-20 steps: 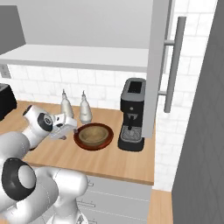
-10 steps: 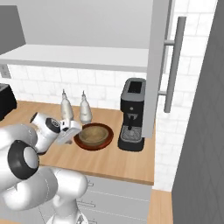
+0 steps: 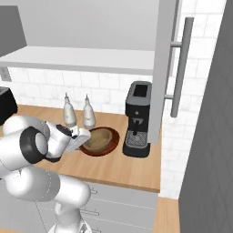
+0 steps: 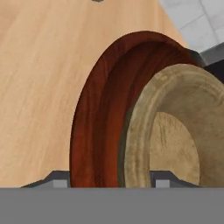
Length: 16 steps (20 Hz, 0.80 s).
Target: Pick up the bowls on the counter and stack them on top of one another in the open cabinet. Place the smaller bowl on top of the larger bowl.
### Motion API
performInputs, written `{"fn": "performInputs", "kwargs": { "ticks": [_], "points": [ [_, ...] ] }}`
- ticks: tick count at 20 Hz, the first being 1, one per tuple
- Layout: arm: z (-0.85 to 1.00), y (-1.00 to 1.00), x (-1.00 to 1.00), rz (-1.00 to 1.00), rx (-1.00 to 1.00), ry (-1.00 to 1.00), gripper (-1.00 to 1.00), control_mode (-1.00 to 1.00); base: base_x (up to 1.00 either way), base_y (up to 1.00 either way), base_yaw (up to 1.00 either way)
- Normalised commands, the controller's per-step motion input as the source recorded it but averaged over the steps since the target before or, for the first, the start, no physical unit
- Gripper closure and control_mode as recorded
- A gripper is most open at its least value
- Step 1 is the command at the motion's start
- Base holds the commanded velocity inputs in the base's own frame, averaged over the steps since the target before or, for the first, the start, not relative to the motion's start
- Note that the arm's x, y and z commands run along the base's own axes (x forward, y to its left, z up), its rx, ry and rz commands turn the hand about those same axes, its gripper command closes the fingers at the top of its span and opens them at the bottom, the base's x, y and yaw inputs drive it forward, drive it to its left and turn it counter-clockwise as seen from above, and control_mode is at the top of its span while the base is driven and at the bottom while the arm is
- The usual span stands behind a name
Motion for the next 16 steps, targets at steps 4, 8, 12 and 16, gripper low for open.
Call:
{"fn": "performInputs", "kwargs": {
  "ticks": [4, 8, 12, 16],
  "points": [
    [0.04, 0.00, 0.04, 0.00, 0.00, 0.00, 1.00, -1.00, 0.00, 0.00, 0.00],
    [0.48, 0.00, -0.04, 0.00, 0.00, -0.05, 1.00, -1.00, 0.00, 0.00, 0.00],
    [0.88, 0.00, -0.35, 0.00, 0.00, -0.17, 1.00, -1.00, 0.00, 0.00, 0.00],
    [1.00, 0.18, -0.71, 0.06, -0.01, -0.26, 1.00, -1.00, 0.00, 0.00, 0.00]
  ]
}}
